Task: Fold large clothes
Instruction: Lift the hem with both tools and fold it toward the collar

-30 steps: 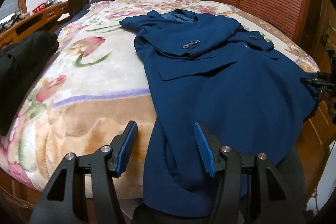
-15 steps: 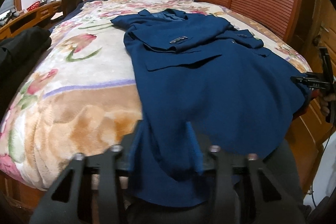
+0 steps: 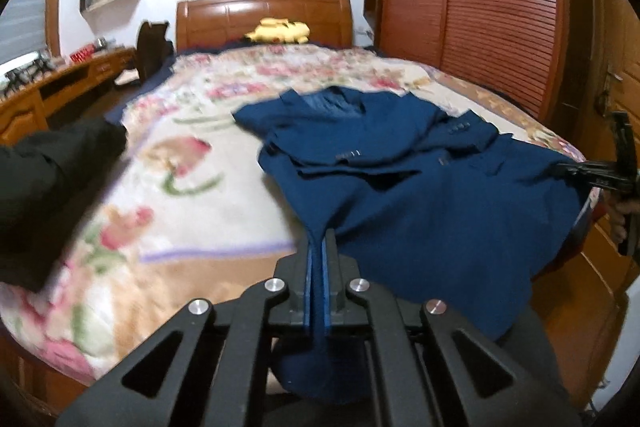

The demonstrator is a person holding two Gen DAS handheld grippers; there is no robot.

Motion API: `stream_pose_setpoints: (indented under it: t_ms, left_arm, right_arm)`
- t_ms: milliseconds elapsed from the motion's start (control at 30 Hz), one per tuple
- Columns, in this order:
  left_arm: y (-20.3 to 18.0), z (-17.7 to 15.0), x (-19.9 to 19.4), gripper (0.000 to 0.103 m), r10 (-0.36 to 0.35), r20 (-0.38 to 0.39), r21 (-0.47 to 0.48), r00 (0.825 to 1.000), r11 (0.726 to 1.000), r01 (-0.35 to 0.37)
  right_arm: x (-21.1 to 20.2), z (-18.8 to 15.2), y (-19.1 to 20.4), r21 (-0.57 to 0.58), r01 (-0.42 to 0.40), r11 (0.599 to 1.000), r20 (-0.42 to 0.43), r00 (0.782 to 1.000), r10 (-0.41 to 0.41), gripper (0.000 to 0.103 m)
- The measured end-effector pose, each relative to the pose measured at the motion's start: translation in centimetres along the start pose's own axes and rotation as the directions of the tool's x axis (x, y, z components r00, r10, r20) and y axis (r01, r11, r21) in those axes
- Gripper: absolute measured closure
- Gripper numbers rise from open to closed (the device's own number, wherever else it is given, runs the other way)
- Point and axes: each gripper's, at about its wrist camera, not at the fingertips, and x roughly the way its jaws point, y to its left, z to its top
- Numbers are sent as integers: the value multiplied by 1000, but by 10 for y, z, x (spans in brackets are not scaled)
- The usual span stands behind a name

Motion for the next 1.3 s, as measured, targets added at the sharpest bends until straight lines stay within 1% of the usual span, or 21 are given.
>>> stream_pose_setpoints:
  t_ms: [100,167,267,367,500,600,800,1000,1067,1200,1300]
  left_arm:
    - [9,9,-9,102,21,28,-4,999,1000,-21]
    - [17,14,-16,102,35,43,-8,998,999,-35]
    - [24,20,-25,103,41,62,-19,997,999,-40]
    - [23,26,-38,103,29,90,-24,996,999,-27]
    - [13,42,-56,103,35,133,22,991,999,-38]
    - [10,54,-66,103,54,161,44,985,997,-62]
    - [11,80,-94,103,67,227,70,972,994,-85]
    - [13,104,-115,103,77,292,79,953,991,-104]
    - [14,111,-120,103,83,302,84,950,990,-113]
    - [17,124,-129,103,87,322,86,943,989,-120]
    - [20,130,-123,102,96,321,84,942,988,-129]
  right_arm:
    - [-22,14,3,-6,13,1000,74,997,-12,101]
    - [-34,21,2,-6,11,1000,110,994,-10,101]
    - [-47,29,4,-21,8,1000,139,990,-5,101]
    - [-58,34,10,-42,2,999,157,988,4,101]
    - [-76,44,19,-71,-13,997,195,980,27,101]
    - [-90,49,16,-59,-29,998,217,975,41,101]
    - [-114,63,17,-93,6,996,253,967,18,101]
    - [-147,88,22,-128,43,991,317,948,0,101]
    - [-156,99,23,-135,70,988,333,943,-21,101]
    - [-168,119,26,-148,90,985,373,927,-29,101]
    - [-167,133,27,-155,105,982,390,920,-37,101]
